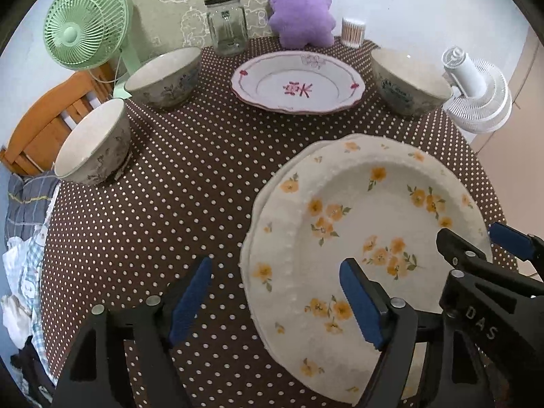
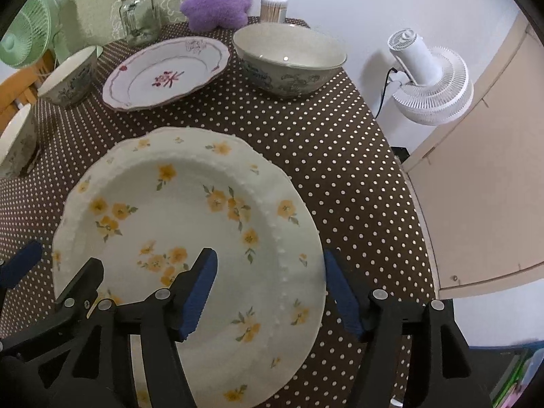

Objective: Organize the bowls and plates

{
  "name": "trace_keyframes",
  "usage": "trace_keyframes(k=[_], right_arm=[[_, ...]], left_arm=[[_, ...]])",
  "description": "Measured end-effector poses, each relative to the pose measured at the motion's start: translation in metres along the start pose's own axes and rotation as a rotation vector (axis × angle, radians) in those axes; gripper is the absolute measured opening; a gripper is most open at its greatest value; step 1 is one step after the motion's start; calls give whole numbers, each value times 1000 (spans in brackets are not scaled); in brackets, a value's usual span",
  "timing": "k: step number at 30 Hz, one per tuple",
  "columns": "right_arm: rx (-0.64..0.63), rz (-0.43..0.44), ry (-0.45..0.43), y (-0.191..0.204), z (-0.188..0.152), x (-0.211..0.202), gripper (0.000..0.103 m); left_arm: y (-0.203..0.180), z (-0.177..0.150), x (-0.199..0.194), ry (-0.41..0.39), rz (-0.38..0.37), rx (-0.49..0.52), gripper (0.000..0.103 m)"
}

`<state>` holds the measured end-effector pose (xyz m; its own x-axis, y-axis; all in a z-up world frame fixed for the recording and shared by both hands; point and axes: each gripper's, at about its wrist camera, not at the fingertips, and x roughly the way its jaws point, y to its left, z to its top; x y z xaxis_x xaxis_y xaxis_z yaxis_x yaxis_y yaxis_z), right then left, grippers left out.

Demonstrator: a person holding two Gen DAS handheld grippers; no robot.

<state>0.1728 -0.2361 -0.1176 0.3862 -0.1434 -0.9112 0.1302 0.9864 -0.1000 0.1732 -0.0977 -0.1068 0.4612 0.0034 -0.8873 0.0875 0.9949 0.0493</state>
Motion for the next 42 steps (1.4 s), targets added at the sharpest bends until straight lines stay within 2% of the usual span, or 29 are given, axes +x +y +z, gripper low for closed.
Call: trace_keyframes(k=[10,22,33,42], right_arm=[[33,1,-96,14,-6,-50,71],[49,22,-191,58,-11,-101,71],[51,59,-243,106,-9,-122,71],[48,99,-242,141,3,-125,71]], left_arm=[[35,1,-38,-76,-44,12,86],[91,2,-73,-144,-63,-4,86],[146,6,-85,-196,-43,-23,85],[175,13,-78,-183,-32,-37,84]])
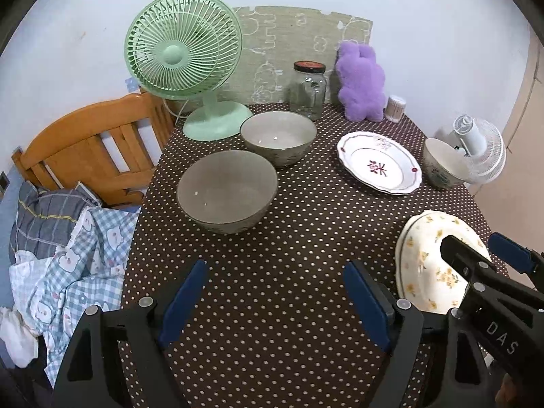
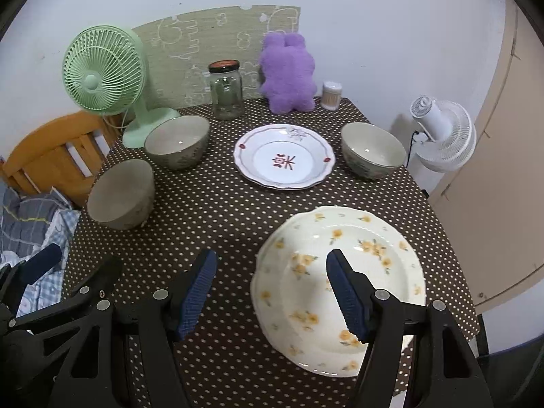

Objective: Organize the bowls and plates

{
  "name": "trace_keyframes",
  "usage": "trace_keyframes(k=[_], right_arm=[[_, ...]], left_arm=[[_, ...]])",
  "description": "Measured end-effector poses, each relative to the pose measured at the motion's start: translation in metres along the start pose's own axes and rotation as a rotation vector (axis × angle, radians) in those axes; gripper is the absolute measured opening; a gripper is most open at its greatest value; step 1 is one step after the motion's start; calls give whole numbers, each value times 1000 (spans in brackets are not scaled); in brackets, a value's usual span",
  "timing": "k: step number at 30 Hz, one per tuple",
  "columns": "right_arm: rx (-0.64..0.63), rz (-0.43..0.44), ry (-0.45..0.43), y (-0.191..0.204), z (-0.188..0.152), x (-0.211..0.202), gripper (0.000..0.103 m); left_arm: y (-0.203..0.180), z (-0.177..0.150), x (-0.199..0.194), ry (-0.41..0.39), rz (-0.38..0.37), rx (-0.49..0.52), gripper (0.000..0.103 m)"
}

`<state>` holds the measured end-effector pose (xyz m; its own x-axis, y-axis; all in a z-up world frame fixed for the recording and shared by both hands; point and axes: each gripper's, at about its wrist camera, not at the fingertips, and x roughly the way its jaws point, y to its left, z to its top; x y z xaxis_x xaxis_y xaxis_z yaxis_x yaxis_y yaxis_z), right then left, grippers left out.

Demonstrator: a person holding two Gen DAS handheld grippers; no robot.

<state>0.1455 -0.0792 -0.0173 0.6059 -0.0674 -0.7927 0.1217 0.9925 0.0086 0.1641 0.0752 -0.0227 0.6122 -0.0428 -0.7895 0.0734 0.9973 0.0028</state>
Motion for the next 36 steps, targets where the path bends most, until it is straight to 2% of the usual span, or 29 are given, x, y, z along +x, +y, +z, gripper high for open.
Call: trace_keyframes(k=[7,17,23,26,36], right_arm=[[26,6,4,2,21,14,71],[35,3,13,-20,61,57,70],[54,-16,26,-38,82,88,68],[51,-34,41,-45,90,108,61],[115,-36,131,-68,99,177,60]], left_arm=[[-5,22,15,1,-7,-1,82],[-34,62,55,-20,2,25,78],[-56,83,91,17,-27,11,73],[-67,91,111,46,-57,10,68],[-92,108,174,89,-32,35,67]])
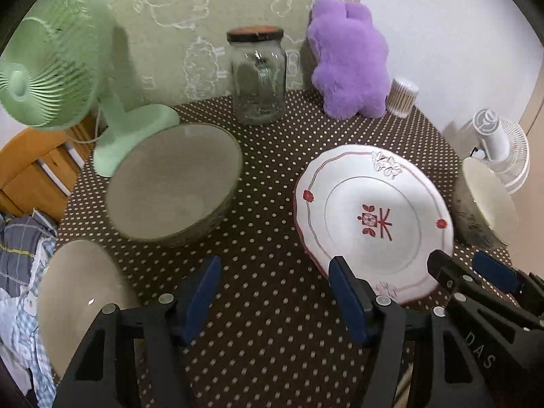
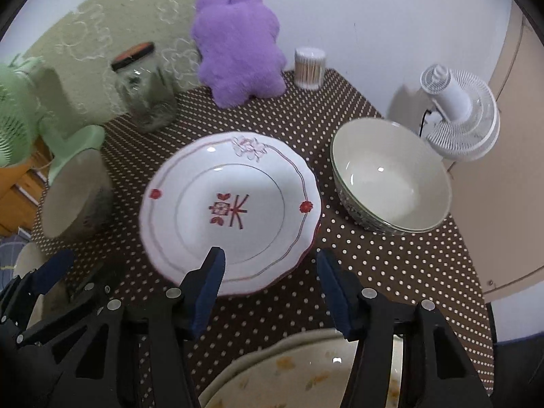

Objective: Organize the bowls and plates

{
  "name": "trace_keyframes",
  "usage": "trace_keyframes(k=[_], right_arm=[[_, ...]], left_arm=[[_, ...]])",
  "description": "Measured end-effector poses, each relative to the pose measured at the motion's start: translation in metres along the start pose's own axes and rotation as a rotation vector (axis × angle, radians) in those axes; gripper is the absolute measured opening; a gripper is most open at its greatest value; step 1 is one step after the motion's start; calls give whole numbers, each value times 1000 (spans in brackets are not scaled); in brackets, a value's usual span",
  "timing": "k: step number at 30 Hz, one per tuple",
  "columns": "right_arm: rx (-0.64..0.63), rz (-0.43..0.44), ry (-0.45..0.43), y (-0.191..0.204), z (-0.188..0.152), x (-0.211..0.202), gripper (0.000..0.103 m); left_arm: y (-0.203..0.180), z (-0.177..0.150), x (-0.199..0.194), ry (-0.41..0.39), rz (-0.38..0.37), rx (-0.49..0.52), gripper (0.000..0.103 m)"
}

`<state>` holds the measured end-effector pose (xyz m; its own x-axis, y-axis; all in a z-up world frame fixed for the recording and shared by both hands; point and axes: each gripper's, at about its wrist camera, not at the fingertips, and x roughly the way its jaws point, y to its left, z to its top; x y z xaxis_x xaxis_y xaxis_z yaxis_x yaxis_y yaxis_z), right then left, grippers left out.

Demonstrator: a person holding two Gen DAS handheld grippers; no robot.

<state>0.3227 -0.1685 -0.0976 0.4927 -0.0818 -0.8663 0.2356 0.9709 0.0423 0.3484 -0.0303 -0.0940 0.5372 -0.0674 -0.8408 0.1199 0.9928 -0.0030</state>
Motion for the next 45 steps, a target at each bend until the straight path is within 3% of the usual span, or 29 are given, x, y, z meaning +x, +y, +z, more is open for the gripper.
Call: trace_keyframes(k=[8,18,26,40,45], right_arm=[[26,-17,52,-12,6,40,47],[11,-6,85,-16,14,64,41],[-23,19,94,-11,10,56,40],[-81,108,183,16,-21,34,41],[-91,67,176,14,-13,39,44]], left_arm=[[-25,8,32,17,9,46,64],[-34,14,56,58,-60,64,39],[-27,3,42,58,-46,64,39],[0,-29,23,104,1,43,43],[-1,-25,27,98,22,43,43]])
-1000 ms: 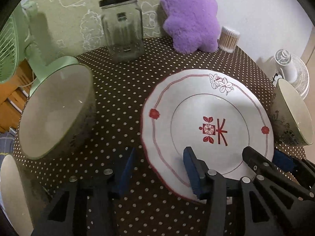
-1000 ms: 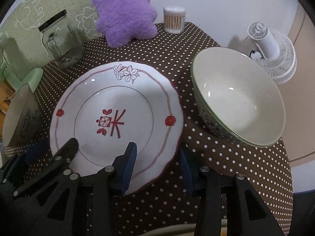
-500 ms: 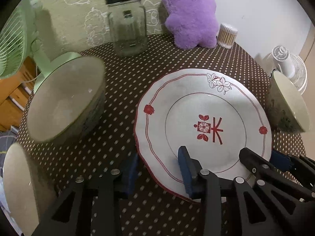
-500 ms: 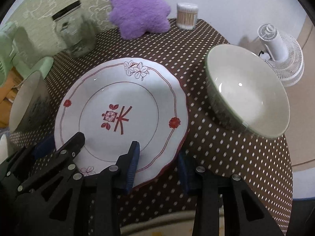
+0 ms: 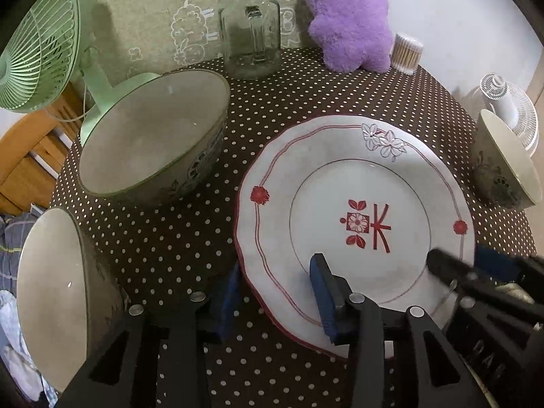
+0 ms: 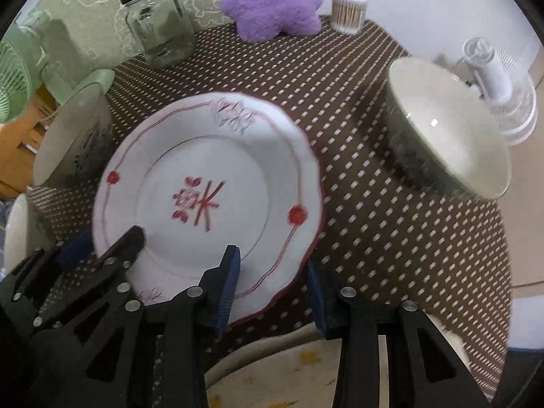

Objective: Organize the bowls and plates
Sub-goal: 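Lift the red-pattern plate and carry it toward the stacked plates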

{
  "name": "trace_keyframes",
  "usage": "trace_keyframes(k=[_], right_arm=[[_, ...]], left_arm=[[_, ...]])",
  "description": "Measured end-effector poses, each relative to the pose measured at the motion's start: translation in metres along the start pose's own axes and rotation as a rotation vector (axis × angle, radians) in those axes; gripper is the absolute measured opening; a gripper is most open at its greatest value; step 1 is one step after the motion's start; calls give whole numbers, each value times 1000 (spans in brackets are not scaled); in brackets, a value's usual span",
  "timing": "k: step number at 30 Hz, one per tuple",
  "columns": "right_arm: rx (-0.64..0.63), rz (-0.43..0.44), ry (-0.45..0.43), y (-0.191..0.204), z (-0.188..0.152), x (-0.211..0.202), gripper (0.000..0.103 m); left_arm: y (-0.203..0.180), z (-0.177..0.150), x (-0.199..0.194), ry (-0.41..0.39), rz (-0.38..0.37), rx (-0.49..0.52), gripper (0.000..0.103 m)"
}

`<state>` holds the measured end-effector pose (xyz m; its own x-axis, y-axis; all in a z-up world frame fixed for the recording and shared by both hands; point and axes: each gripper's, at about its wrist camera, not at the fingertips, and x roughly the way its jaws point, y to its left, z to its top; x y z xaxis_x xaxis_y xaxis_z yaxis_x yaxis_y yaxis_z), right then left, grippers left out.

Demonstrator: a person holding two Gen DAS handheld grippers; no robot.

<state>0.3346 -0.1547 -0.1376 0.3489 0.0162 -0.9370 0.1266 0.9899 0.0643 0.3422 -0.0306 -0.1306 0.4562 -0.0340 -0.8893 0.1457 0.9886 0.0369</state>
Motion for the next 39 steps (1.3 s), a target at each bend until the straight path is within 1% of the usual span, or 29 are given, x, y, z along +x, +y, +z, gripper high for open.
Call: trace_keyframes(k=[1,2,4,5,9,10,11,12,13,16,19,21,25,28,31,33,39], right_arm=[[-8,-11,-15,-1,3,-1,49],[-11,-17,-29,-1,7,-1,58],[-11,-23,-60,-3,16,-1,64],[-14,-22,-74,-3,21,0,64],[-6,-16,-77,-6,36,11,64],[-6,-18,-84,-5,38,13,60],[-10,-21,-90,-4,39,15,52],[-20,-26,-85,-1,40,19,48],[-25,-34,-77,1,39,21,48],[-35,-54,-75,3,39,20,47],[-22,-65,-70,2,43,19,47],[-27,-76,-68,3,41,18,47],[-17,-57,-60,4,38,7,47],[-24,-63,-71,9,35,-4,47],[-18,-66,-82,10,29,-17,47],[-6,-72,-86,10,25,-26,47],[38,-70,-102,12,6,-59,47]], left_arm=[[0,1,2,0,2,-2,43],[0,4,3,-3,5,1,43],[0,8,6,-10,14,4,43],[0,11,7,-15,17,4,43],[2,22,11,-31,33,-6,44],[2,23,12,-32,33,-9,44],[2,25,12,-32,30,-10,44],[1,26,12,-31,24,-9,44],[-1,27,12,-29,25,-5,45],[-4,27,13,-17,10,-5,54],[-6,24,9,-21,5,6,54],[-4,22,6,-12,-4,-4,54],[-2,19,-3,-16,-7,-10,54],[0,17,-15,-32,-6,-5,54],[2,14,-29,-42,-23,3,54],[5,12,-40,-50,-37,7,54],[11,5,-72,-73,-45,24,54]])
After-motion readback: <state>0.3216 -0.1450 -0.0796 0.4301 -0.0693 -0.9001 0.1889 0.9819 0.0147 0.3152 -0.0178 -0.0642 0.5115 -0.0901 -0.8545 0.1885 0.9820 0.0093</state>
